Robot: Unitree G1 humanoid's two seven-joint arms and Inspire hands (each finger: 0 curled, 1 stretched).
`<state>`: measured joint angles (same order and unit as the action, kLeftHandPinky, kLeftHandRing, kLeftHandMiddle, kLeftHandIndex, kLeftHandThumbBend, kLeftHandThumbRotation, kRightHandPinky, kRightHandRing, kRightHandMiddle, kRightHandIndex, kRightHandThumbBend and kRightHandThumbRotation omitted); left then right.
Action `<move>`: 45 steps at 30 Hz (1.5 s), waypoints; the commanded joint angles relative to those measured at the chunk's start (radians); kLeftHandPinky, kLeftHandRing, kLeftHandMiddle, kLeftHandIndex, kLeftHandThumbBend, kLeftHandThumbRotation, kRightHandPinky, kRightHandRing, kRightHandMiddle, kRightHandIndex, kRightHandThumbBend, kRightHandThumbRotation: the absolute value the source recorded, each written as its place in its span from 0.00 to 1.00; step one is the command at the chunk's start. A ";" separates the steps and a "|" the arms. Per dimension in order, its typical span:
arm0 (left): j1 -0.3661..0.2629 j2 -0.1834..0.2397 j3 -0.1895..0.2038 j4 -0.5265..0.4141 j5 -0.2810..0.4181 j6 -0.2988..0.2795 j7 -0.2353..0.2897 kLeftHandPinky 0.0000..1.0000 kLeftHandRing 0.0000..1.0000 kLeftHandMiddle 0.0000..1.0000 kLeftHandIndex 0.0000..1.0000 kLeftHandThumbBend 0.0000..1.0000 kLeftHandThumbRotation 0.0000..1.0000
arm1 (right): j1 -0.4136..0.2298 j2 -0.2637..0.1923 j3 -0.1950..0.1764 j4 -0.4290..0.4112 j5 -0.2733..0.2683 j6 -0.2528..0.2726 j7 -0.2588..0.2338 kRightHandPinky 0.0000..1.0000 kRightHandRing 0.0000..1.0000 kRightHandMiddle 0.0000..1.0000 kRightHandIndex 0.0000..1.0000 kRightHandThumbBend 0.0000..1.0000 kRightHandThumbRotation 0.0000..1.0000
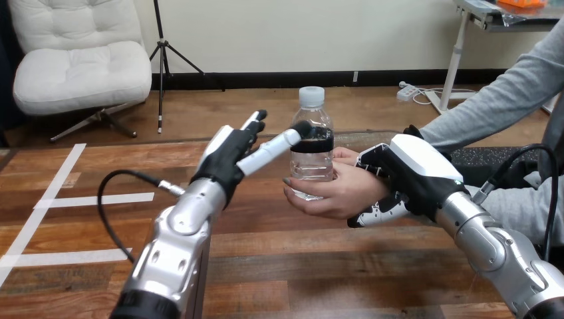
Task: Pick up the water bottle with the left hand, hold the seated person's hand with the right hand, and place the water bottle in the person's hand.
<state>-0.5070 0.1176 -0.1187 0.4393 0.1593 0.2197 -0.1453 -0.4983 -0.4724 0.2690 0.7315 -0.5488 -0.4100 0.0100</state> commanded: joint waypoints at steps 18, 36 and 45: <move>0.046 0.099 0.092 -0.094 -0.073 -0.123 -0.062 0.98 1.00 1.00 1.00 1.00 0.81 | -0.070 -0.012 -0.024 -0.015 0.023 -0.034 -0.019 0.34 0.38 0.43 0.44 0.77 0.00; 0.118 0.129 0.180 -0.124 -0.156 -0.220 -0.082 1.00 1.00 1.00 1.00 1.00 0.77 | -0.060 -0.023 -0.031 -0.026 0.036 -0.030 -0.001 0.33 0.37 0.43 0.44 0.77 0.00; 0.139 0.131 0.207 -0.110 -0.168 -0.283 -0.064 0.99 1.00 1.00 1.00 1.00 0.77 | -0.059 -0.033 -0.032 -0.025 0.041 -0.030 0.010 0.35 0.40 0.45 0.45 0.80 0.00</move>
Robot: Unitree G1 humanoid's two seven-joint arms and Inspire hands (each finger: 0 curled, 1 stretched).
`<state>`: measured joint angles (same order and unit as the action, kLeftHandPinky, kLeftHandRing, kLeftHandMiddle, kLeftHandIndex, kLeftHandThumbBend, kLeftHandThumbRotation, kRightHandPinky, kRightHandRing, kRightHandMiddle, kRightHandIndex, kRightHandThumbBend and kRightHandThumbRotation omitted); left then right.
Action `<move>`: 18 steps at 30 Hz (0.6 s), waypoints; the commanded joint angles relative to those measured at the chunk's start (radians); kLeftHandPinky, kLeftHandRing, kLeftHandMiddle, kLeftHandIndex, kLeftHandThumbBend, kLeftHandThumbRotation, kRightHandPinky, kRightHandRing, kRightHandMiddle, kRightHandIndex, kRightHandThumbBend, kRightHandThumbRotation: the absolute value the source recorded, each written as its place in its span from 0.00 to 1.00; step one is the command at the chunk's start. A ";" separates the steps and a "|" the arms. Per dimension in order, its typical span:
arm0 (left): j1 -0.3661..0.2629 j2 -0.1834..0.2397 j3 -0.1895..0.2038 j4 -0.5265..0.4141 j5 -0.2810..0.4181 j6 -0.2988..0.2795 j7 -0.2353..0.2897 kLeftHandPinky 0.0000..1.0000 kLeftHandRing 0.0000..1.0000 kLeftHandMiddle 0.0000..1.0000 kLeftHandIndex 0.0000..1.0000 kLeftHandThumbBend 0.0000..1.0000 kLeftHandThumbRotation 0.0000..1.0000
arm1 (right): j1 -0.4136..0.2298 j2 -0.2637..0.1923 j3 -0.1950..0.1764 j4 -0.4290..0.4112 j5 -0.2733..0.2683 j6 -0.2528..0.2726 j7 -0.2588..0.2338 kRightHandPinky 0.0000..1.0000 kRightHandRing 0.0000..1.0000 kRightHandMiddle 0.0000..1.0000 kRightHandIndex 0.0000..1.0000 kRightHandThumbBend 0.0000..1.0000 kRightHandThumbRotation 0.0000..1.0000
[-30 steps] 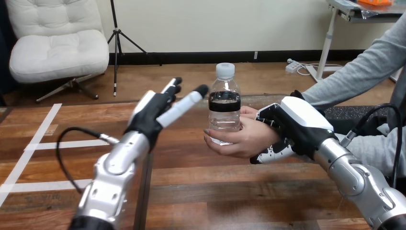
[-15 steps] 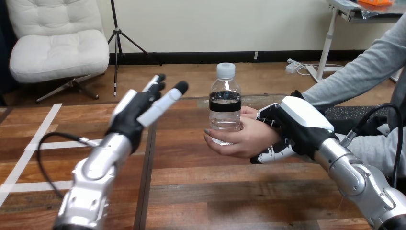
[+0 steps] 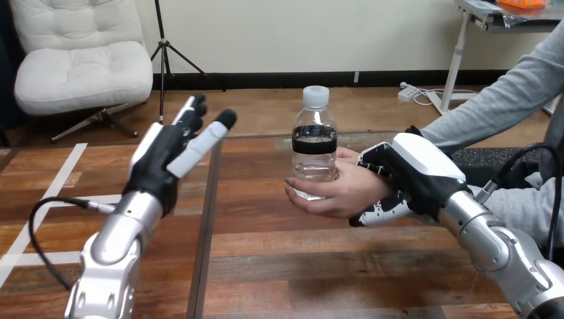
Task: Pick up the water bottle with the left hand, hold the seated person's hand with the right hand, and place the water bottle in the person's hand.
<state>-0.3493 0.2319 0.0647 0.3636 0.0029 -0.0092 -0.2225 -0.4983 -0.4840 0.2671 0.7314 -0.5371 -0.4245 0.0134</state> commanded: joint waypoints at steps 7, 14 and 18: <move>-0.015 0.018 0.036 -0.008 -0.009 -0.104 0.023 0.96 1.00 1.00 1.00 1.00 0.78 | -0.060 -0.032 -0.024 -0.025 0.029 -0.021 0.013 0.39 0.44 0.49 0.48 0.84 0.00; -0.009 0.019 0.049 0.001 -0.010 -0.124 0.029 0.94 0.99 0.99 1.00 1.00 0.78 | -0.064 -0.048 -0.012 -0.019 0.012 -0.039 0.011 0.44 0.50 0.55 0.53 0.89 0.00; -0.010 0.022 0.051 0.013 -0.007 -0.134 0.030 0.94 0.99 0.99 1.00 1.00 0.78 | -0.065 -0.057 -0.003 -0.027 -0.007 -0.029 0.014 0.48 0.55 0.58 0.58 0.92 0.01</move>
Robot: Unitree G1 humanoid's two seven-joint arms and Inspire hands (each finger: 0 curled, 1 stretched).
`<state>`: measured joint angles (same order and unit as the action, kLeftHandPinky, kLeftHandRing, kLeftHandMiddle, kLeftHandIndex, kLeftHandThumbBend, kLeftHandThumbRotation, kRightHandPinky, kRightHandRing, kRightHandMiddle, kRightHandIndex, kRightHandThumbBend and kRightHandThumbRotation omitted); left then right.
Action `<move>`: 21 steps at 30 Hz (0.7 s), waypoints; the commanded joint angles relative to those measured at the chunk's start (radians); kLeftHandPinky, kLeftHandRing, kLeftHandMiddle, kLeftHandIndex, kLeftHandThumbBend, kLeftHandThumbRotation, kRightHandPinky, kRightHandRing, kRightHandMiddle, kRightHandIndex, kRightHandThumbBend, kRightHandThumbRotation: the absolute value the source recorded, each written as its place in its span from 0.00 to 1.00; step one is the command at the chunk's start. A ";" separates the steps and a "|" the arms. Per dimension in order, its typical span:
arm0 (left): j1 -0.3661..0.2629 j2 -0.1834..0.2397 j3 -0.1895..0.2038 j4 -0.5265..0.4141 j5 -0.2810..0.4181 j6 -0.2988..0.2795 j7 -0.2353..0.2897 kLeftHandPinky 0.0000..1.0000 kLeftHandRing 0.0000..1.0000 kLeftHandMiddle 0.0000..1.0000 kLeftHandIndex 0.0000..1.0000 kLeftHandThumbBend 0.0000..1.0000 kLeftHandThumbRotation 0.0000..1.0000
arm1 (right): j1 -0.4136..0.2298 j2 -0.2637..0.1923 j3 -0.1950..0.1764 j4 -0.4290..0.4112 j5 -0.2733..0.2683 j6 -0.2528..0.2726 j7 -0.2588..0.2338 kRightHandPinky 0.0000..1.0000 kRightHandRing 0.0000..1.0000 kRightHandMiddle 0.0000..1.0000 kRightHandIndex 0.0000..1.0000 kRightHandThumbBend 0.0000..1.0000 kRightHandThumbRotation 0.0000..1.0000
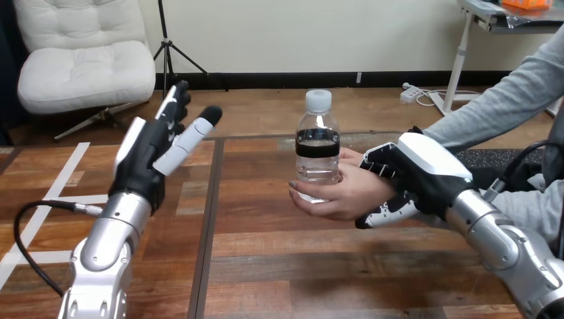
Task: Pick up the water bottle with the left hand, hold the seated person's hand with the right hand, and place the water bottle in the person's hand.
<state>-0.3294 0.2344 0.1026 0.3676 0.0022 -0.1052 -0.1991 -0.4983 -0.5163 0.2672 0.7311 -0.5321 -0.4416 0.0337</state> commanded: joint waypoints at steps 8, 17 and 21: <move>-0.038 0.021 0.016 0.036 -0.007 -0.059 0.008 0.93 0.98 0.99 1.00 1.00 0.79 | -0.067 -0.032 0.002 -0.029 -0.036 -0.003 -0.003 0.53 0.61 0.64 0.64 0.94 0.08; -0.044 0.024 0.017 0.064 -0.006 -0.091 0.001 0.92 0.96 0.98 0.99 1.00 0.78 | -0.069 -0.036 0.002 -0.030 -0.041 0.004 0.011 0.54 0.65 0.68 0.69 0.97 0.18; -0.046 0.023 0.015 0.074 -0.005 -0.100 0.003 0.92 0.96 0.98 0.99 1.00 0.78 | -0.068 -0.038 0.002 -0.033 -0.043 0.012 0.020 0.54 0.66 0.70 0.71 0.98 0.23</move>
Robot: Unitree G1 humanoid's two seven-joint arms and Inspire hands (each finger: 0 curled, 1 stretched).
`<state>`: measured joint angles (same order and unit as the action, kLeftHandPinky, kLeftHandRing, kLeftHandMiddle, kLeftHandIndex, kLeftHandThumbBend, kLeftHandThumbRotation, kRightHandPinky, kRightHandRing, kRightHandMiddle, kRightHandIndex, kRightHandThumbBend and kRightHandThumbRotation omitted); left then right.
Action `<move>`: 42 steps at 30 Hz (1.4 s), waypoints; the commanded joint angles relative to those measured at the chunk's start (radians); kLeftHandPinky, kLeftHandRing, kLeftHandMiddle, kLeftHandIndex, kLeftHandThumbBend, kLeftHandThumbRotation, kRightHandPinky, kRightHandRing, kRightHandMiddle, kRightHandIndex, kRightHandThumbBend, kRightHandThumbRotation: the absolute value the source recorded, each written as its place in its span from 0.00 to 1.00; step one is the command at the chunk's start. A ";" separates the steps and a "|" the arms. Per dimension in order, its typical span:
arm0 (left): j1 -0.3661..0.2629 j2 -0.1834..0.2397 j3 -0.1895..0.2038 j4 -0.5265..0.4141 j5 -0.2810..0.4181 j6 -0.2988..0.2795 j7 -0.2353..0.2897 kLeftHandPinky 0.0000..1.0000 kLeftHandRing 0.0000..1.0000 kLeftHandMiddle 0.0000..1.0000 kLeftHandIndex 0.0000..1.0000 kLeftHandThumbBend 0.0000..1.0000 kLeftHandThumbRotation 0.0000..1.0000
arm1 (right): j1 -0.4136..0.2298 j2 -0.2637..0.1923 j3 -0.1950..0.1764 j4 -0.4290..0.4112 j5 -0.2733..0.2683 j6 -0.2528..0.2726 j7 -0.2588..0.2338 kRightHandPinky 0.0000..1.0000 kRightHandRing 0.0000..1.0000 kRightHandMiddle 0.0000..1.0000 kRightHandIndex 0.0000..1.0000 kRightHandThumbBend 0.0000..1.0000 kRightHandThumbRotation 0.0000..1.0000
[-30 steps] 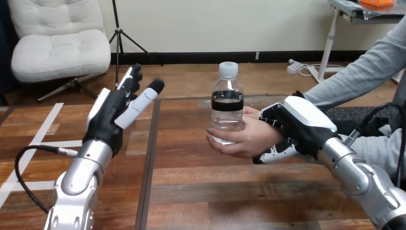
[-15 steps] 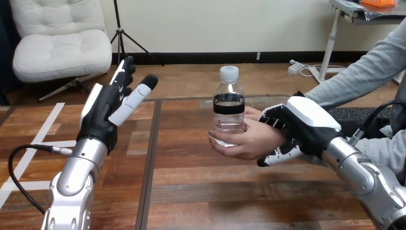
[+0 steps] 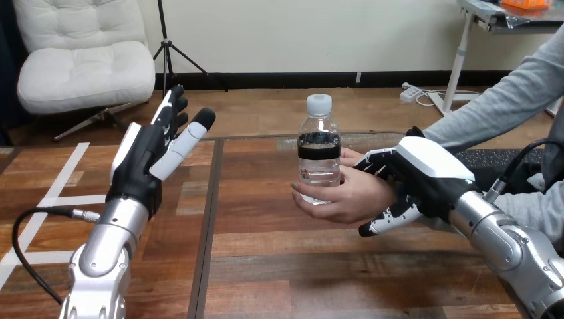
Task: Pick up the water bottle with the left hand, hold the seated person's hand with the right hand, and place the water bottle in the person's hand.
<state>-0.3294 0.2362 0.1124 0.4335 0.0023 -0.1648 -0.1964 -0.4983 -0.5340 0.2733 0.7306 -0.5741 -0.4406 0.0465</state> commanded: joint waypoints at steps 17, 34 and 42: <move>-0.041 0.022 -0.003 0.009 0.011 -0.043 0.006 0.91 0.95 0.97 0.98 1.00 0.82 | -0.049 -0.026 -0.015 -0.066 0.006 0.036 0.047 0.57 0.71 0.75 0.76 1.00 0.51; -0.039 0.000 0.013 0.006 -0.038 -0.047 -0.001 0.90 0.94 0.97 0.96 0.92 0.88 | -0.038 -0.021 -0.025 -0.049 0.022 0.027 0.039 0.61 0.73 0.77 0.78 1.00 0.86; -0.036 0.001 0.010 0.004 -0.046 -0.052 -0.001 0.90 0.93 0.96 0.95 0.87 0.92 | -0.022 -0.001 -0.047 -0.041 0.066 0.028 0.014 0.62 0.74 0.77 0.79 1.00 0.96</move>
<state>-0.3294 0.2329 0.1151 0.4521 -0.0330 -0.1832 -0.1978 -0.4975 -0.5461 0.2703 0.7045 -0.5502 -0.4081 0.0987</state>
